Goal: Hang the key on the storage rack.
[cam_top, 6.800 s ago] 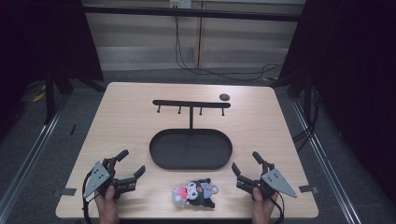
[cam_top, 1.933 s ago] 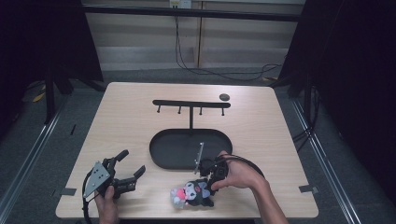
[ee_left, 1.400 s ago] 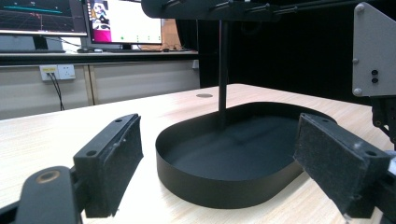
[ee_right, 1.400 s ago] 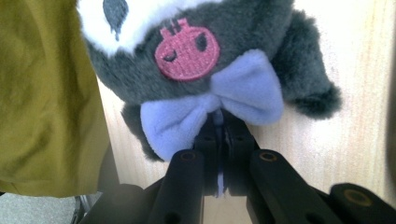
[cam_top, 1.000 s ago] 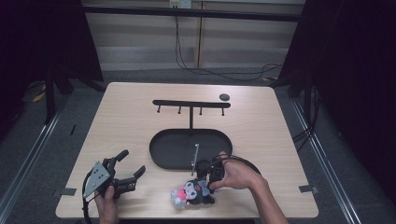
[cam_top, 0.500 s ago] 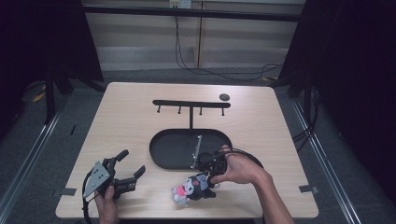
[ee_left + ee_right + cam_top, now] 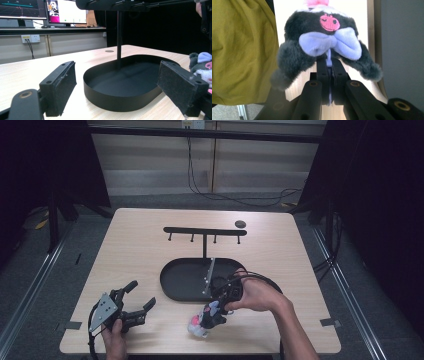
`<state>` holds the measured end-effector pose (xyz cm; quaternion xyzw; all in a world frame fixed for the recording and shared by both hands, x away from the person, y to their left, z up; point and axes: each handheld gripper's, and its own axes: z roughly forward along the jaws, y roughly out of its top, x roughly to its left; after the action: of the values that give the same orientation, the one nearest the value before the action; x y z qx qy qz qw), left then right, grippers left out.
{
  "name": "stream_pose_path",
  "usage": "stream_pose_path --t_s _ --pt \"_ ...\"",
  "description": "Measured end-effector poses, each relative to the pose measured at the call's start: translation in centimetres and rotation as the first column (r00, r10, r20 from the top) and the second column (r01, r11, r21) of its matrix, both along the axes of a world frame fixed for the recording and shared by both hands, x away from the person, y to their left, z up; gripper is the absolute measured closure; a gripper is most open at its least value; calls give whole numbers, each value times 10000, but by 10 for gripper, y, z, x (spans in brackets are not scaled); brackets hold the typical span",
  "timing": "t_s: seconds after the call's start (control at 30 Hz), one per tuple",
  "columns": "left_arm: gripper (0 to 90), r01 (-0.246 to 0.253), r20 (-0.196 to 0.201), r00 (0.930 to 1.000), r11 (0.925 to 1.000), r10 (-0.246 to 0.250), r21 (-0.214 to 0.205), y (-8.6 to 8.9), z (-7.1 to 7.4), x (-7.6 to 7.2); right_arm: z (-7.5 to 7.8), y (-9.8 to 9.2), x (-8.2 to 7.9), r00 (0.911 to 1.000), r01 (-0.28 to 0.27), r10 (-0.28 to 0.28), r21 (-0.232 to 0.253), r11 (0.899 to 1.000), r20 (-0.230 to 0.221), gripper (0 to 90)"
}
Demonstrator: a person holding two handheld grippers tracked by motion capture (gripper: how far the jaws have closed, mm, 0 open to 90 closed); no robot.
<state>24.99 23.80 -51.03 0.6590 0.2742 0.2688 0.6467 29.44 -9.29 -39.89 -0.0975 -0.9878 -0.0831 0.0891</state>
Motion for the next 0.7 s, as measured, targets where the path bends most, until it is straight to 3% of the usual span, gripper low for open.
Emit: stream_pose_path --t_s 0.47,0.7 --pt "151 1 1 10000 10000 -1 -1 0 0 0 26 1 10 10000 6 -7 90 10000 70 872" --pt "151 -1 2 10000 10000 1 -1 0 0 0 38 6 18 10000 -44 44 -105 9999 14 872"
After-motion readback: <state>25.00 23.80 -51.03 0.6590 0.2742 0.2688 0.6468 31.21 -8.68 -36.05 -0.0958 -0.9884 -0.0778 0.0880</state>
